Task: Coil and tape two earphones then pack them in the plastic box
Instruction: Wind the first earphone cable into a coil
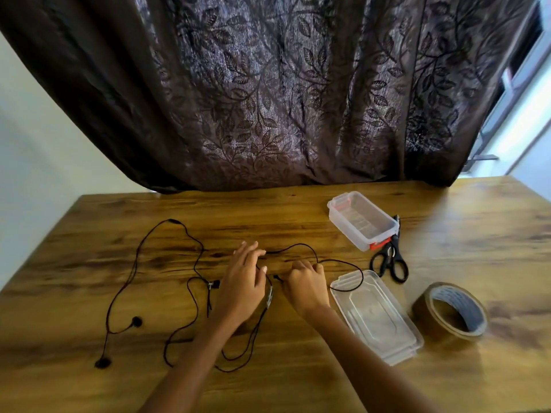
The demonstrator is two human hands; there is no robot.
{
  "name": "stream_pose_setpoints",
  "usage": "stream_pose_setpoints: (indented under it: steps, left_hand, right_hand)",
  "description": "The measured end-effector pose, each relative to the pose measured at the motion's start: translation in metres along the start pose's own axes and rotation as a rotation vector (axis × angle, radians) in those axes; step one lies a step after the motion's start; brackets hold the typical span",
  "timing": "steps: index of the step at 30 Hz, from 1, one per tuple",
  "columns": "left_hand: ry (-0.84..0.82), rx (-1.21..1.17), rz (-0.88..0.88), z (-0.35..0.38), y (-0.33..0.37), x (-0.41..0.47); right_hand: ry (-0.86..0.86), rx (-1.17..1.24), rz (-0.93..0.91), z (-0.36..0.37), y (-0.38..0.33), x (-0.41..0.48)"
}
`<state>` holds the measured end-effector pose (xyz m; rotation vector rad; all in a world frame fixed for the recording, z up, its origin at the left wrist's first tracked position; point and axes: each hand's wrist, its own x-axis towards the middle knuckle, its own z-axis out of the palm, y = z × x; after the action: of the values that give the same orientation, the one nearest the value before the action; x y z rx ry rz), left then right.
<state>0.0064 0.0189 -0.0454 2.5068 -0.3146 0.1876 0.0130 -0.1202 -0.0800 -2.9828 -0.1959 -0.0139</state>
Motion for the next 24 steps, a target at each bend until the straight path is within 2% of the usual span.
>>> stream_pose_setpoints:
  steps: [2, 7, 9, 14, 19, 24]
  left_hand:
    - [-0.037, -0.013, 0.000, 0.000, 0.000, 0.003]
    - [-0.175, -0.083, 0.043, -0.008, 0.013, 0.018]
    - [-0.236, -0.130, 0.063, -0.019, 0.026, 0.025]
    - [-0.211, -0.337, 0.088, -0.054, 0.061, 0.040]
    - [-0.392, -0.692, 0.052, -0.077, 0.088, 0.050]
    - [-0.551, -1.082, -0.091, -0.096, 0.105, 0.046]
  right_hand:
    - [0.061, 0.085, -0.006, -0.002, 0.001, -0.001]
    - [0.399, 0.278, -0.094, -0.026, 0.001, -0.007]
    - [0.460, 0.359, -0.144, -0.044, 0.003, -0.010]
    - [0.521, 0.580, -0.224, -0.097, 0.017, -0.016]
    - [0.550, 0.773, -0.170, -0.140, 0.032, -0.018]
    - [0.526, 1.164, -0.175, -0.161, 0.044, -0.018]
